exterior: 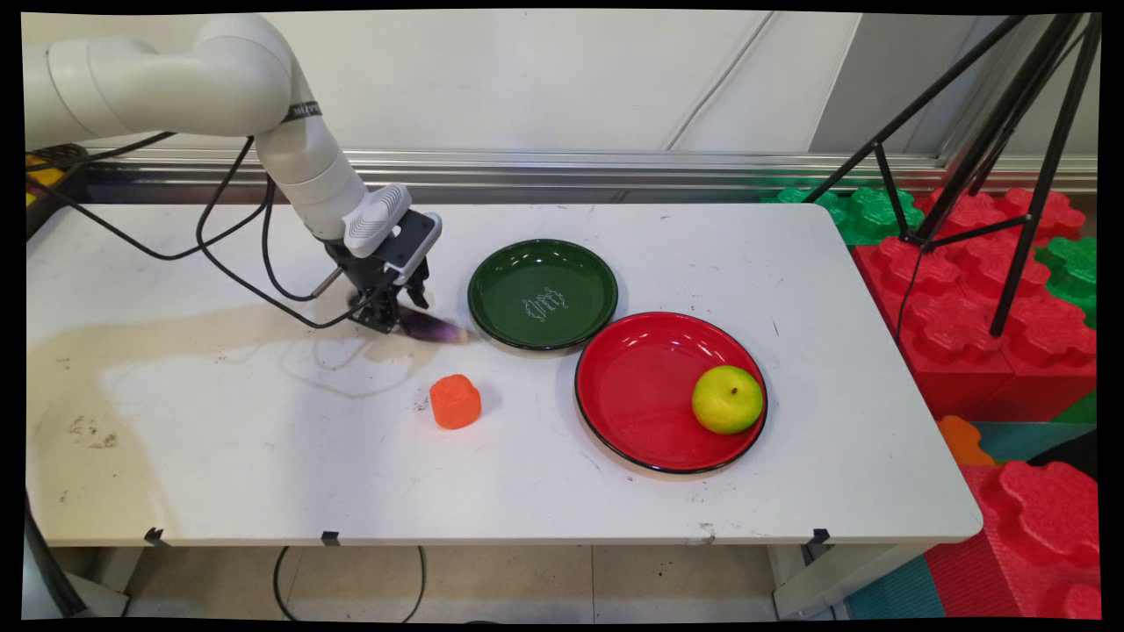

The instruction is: Place the picked object on the table

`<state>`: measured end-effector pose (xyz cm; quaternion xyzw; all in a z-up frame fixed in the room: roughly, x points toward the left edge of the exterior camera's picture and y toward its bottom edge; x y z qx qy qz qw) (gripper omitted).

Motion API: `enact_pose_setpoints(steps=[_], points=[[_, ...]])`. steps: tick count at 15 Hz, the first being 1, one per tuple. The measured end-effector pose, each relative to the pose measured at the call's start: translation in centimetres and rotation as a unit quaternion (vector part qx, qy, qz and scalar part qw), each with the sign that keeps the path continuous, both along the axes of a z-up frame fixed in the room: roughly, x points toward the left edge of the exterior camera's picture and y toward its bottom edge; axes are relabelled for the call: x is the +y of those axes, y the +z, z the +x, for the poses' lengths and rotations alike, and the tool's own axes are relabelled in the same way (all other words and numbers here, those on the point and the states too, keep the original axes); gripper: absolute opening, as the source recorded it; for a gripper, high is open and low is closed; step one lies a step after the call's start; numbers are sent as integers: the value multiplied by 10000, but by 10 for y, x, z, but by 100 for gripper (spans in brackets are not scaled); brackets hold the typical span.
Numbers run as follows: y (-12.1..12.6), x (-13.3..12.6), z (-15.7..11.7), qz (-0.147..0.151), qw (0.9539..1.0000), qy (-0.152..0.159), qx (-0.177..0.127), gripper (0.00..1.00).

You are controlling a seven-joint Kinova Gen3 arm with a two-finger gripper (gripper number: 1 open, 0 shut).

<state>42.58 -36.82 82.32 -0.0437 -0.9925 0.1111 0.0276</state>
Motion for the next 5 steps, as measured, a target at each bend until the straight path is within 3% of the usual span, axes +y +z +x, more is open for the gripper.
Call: enact_pose_setpoints(steps=[5], points=[[-4,-6,1,-38,10000,-30,-77,100]])
